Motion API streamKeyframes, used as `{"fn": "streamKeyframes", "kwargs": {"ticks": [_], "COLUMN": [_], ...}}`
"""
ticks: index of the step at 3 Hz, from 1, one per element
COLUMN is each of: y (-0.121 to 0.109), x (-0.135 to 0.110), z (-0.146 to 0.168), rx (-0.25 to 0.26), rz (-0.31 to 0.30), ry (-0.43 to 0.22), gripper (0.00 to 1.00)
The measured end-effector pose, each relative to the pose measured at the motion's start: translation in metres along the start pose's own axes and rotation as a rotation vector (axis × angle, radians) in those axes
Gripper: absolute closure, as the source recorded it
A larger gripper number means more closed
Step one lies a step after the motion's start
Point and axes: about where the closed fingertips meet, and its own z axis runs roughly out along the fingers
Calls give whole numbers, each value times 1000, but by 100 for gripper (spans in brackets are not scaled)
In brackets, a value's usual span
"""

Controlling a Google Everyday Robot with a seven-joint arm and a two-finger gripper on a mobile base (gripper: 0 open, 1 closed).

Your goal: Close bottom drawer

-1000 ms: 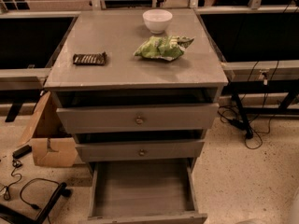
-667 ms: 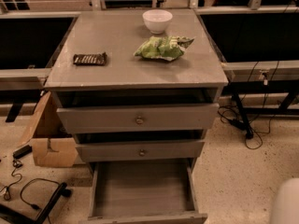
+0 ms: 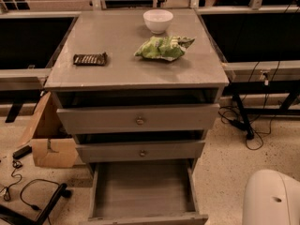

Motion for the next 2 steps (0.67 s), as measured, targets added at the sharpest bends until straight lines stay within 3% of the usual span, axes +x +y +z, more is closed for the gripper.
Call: {"fn": "streamKeyframes", "kwargs": {"ticks": [1, 2], "y": [0, 0], "x": [-2, -5], "z": [5, 28], "rx": [-2, -7], "rz": [3, -6], "ry": [-15, -67], "gripper": [100, 100]}}
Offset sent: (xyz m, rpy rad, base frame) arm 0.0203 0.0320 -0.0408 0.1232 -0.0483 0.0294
